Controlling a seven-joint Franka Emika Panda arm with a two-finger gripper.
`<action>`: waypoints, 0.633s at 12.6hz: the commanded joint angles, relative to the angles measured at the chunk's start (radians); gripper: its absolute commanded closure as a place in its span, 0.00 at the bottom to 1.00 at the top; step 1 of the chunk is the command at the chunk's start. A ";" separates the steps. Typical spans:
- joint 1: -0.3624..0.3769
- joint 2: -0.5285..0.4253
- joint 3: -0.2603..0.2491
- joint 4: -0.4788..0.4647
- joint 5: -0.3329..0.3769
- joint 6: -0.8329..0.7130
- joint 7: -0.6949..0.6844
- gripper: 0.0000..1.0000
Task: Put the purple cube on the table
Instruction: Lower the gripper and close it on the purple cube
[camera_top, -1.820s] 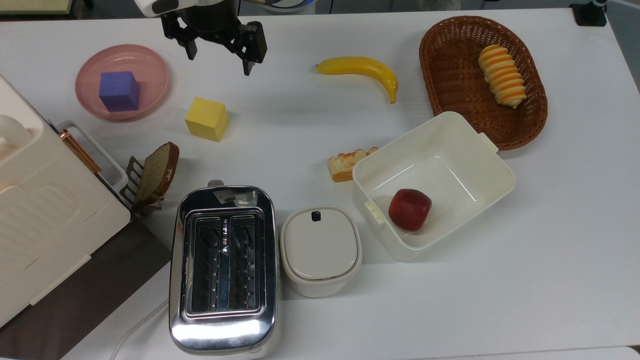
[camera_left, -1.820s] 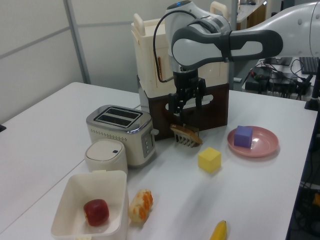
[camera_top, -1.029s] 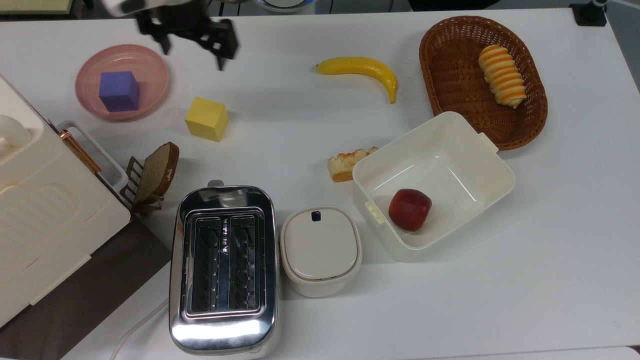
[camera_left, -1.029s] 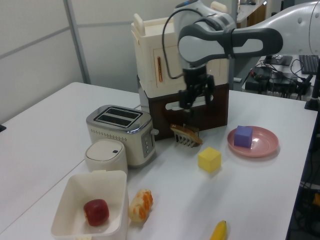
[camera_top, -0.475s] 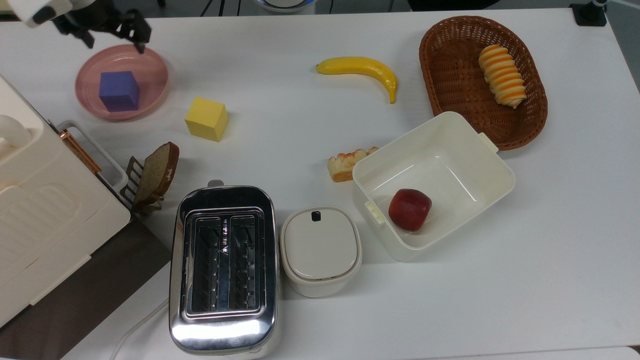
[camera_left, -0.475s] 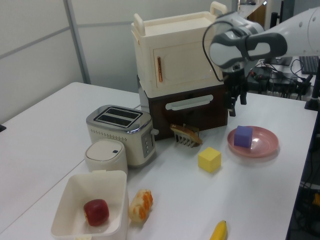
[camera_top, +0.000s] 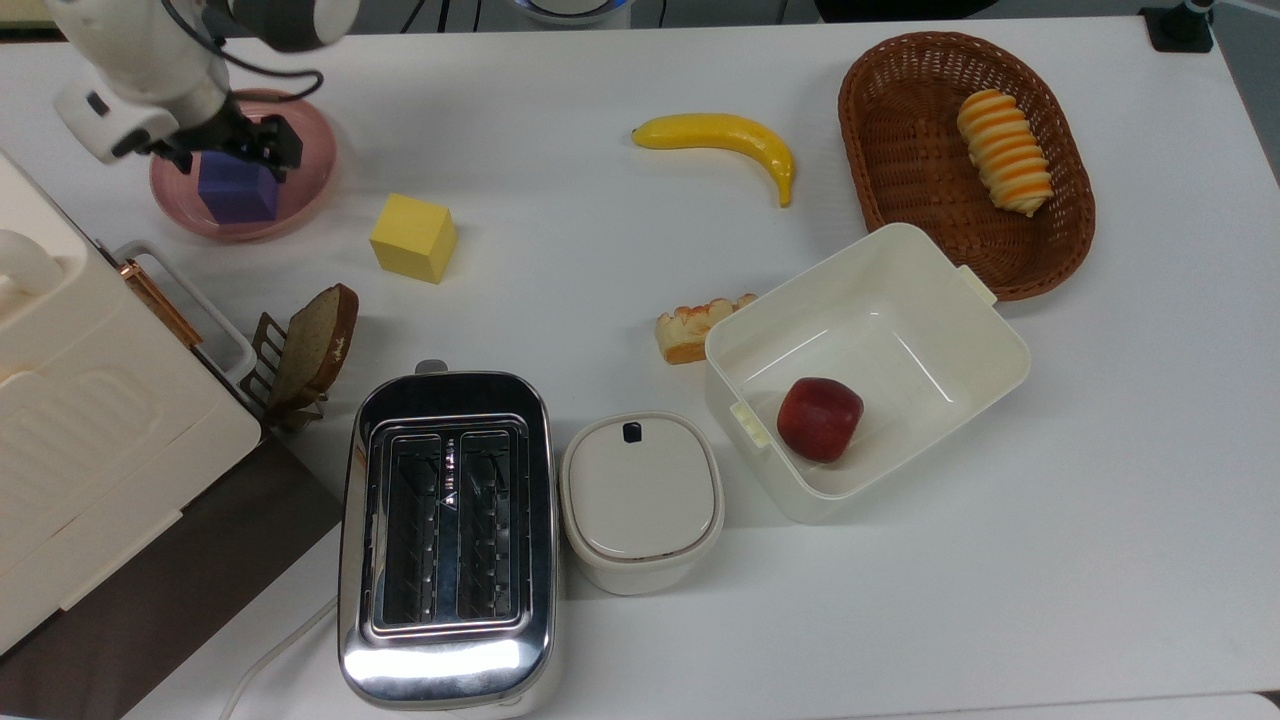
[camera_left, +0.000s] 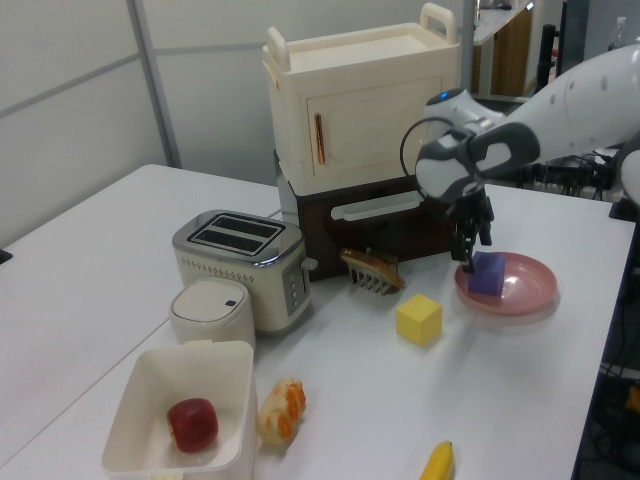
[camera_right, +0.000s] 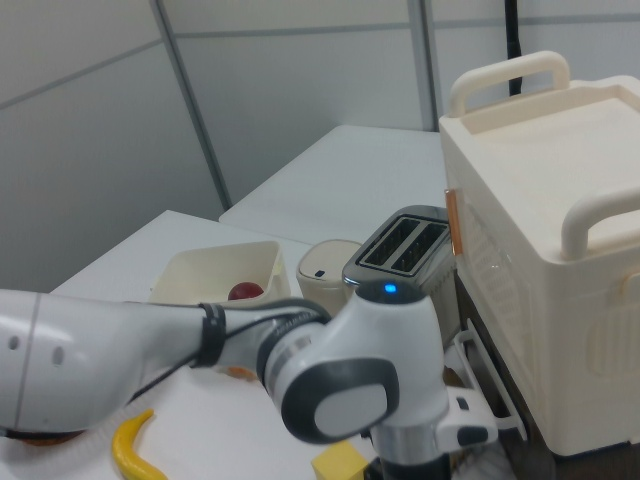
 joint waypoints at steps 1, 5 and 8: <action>-0.013 0.041 -0.011 -0.076 -0.018 0.139 -0.061 0.00; -0.022 -0.017 -0.013 -0.064 -0.012 0.052 -0.164 0.91; 0.001 -0.099 -0.003 0.025 0.035 -0.152 -0.178 0.91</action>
